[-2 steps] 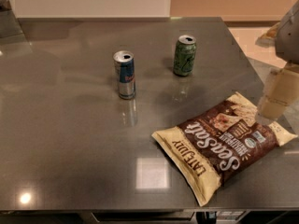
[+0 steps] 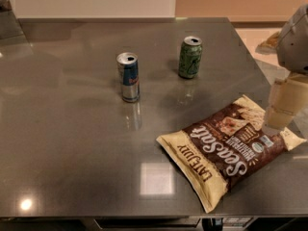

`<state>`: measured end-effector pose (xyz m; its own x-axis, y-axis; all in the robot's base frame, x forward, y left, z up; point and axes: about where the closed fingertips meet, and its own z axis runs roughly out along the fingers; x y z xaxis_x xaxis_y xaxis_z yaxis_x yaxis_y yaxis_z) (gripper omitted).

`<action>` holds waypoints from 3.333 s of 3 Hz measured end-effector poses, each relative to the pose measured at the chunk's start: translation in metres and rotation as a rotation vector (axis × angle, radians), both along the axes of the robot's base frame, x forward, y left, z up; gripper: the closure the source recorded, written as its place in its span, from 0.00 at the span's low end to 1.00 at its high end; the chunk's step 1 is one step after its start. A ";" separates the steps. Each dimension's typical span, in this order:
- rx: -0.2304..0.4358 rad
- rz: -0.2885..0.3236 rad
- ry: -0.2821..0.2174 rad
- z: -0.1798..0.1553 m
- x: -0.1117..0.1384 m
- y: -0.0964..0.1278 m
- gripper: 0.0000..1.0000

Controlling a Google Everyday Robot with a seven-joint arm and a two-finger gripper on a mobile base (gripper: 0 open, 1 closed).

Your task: Move brown chip bag near redbull can

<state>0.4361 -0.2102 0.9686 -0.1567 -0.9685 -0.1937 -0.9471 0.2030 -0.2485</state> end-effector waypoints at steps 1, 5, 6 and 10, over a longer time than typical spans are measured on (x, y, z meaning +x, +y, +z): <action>-0.012 0.112 0.050 -0.034 -0.010 0.002 0.00; 0.022 0.404 0.087 -0.116 -0.044 -0.007 0.00; 0.014 0.407 0.093 -0.126 -0.044 -0.005 0.18; -0.013 0.347 -0.010 -0.084 -0.012 0.035 1.00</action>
Offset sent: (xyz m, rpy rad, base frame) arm -0.0404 -0.0067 -0.0925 0.0412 0.1439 0.4233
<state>0.4242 -0.1748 0.8847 0.1843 -0.9660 -0.1813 -0.9566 -0.1339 -0.2587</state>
